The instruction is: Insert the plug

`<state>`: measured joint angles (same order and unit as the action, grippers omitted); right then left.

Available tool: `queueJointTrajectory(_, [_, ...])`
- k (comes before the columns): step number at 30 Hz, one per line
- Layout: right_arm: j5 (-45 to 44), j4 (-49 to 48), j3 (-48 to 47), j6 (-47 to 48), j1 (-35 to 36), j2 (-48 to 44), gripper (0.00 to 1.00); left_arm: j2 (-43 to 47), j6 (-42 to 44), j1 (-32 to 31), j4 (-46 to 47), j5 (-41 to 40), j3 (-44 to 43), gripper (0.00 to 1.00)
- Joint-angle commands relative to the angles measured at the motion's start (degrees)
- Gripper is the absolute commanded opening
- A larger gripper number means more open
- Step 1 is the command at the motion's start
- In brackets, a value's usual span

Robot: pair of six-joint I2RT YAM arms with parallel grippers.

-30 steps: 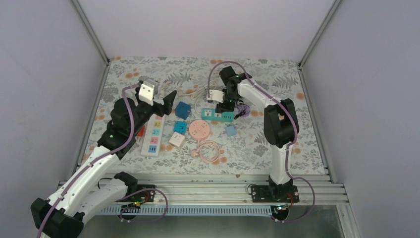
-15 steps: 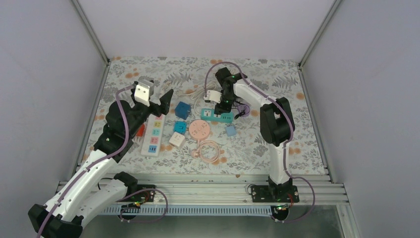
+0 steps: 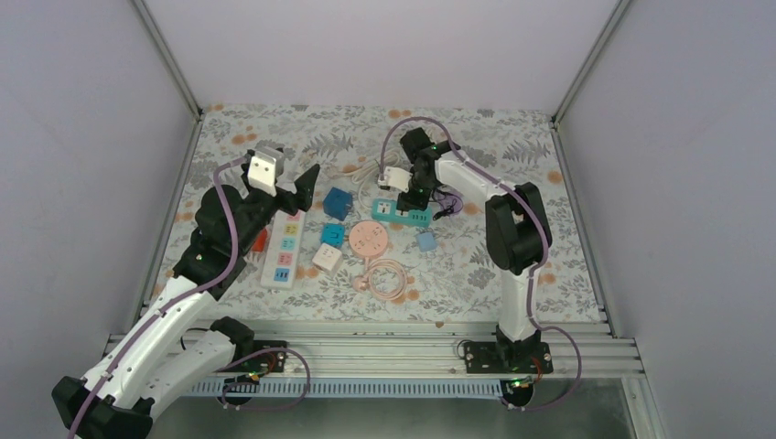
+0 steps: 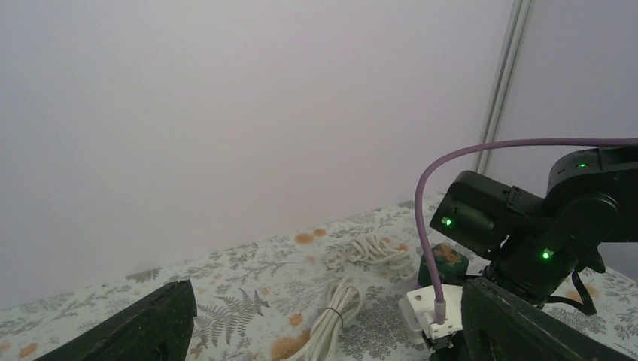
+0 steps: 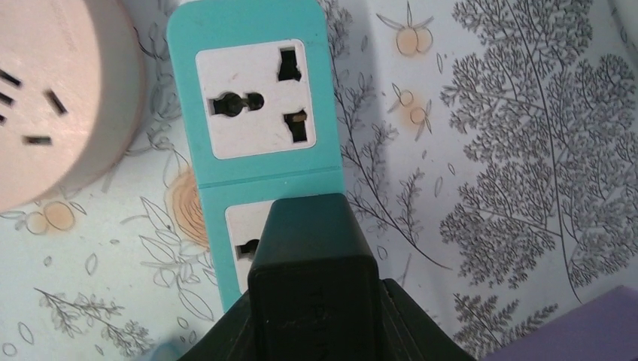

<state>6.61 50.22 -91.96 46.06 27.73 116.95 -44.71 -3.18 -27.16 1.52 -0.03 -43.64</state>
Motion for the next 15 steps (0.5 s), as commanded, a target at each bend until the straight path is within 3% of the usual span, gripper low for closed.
queueJointTrajectory(1, [-11.3, 6.1, -1.8, 3.0, -2.8, 4.3, 0.04, 0.2, 0.6, 0.1, -0.1, -0.6, -1.1, 0.88])
queueJointTrajectory(9, [-11.4, 6.1, -3.3, 1.8, -3.8, 6.6, 0.27, 0.1, 0.1, 0.1, -0.1, -0.5, -1.0, 0.88])
queueJointTrajectory(11, [-10.3, 5.7, -3.2, 1.6, -4.0, 5.8, 0.36, 0.0, 0.0, 0.1, -0.1, -0.4, -1.0, 0.88])
queueJointTrajectory(13, [-8.9, 5.6, -3.7, 1.0, -4.0, 5.0, 0.57, -0.2, 0.1, 0.1, 0.0, -0.5, -1.1, 0.88])
queueJointTrajectory(15, [-8.1, 5.6, -5.2, -0.9, -3.8, 4.0, 0.64, -0.5, 0.5, 0.1, 0.2, -0.6, -1.0, 0.88])
